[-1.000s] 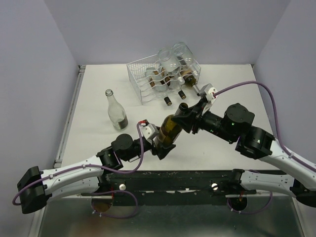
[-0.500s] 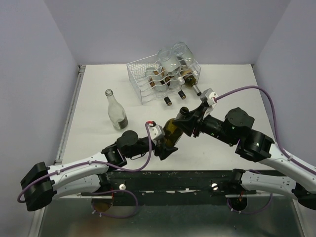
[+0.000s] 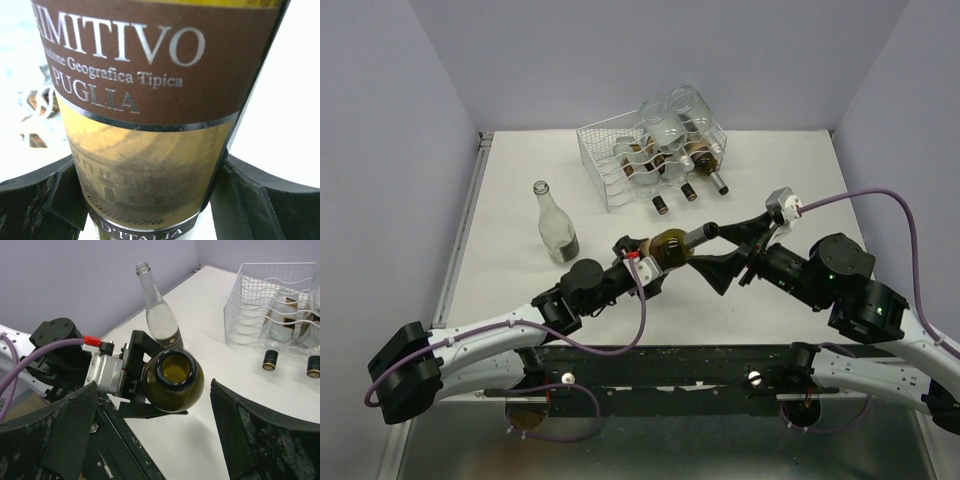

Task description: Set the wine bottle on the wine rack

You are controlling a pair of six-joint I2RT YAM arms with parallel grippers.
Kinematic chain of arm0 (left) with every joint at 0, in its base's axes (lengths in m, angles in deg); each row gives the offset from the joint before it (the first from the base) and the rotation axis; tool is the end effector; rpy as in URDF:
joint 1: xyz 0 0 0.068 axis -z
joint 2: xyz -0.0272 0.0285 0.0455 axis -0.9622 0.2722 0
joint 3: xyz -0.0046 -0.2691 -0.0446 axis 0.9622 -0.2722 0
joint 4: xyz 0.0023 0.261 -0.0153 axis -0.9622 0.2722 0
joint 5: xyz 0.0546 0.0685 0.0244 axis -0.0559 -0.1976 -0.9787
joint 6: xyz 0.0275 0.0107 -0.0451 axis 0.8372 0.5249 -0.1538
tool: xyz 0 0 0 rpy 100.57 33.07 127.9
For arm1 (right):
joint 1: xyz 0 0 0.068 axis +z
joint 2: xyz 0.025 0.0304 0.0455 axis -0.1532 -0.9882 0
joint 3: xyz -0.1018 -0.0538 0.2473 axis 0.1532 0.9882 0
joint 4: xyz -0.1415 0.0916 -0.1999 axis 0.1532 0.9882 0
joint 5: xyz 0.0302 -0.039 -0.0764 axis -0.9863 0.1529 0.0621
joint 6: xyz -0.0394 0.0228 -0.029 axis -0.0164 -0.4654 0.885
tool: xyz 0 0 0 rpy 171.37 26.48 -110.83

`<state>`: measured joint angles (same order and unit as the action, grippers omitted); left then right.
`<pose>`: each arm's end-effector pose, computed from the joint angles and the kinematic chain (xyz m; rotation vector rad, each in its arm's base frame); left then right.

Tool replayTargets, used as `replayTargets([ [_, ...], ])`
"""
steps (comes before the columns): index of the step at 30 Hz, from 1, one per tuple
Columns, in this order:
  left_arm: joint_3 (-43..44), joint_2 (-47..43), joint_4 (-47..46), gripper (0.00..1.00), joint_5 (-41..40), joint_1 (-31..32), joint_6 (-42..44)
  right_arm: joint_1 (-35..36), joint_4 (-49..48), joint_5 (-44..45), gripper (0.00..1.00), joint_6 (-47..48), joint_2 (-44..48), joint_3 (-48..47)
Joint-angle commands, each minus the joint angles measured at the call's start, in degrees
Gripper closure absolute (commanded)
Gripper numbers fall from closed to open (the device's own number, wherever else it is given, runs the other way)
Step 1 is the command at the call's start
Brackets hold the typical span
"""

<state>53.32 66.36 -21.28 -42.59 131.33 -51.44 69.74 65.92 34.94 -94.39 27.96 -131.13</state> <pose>0.1233 -0.1894 0.2553 0.9437 1.3716 -0.5731 0.0754 0.1262 0.4197 -0.5664 1.5530 0.9059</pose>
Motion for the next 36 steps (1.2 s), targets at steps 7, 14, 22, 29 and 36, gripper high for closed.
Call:
replayTargets([
  [7,-1.3,6.5,-20.6,1.0,-2.0,0.2,34.2,0.3,11.7,12.9,0.0,0.1,7.0,-1.2],
  [14,2.8,15.2,-22.7,1.0,-4.6,1.5,52.8,0.3,30.4,17.5,0.0,-8.9,-0.5,-8.2],
  [22,4.2,20.1,-27.2,1.0,-3.3,1.6,64.6,0.2,42.4,13.3,0.0,-14.8,-4.8,-6.2],
  [29,4.4,21.4,-29.4,1.0,-3.4,2.9,66.2,0.2,41.3,9.4,0.0,-14.4,-3.4,-1.2],
  [36,4.0,21.5,-31.4,1.0,-3.2,4.5,65.8,0.3,39.6,8.6,0.0,-14.1,-7.5,1.5],
])
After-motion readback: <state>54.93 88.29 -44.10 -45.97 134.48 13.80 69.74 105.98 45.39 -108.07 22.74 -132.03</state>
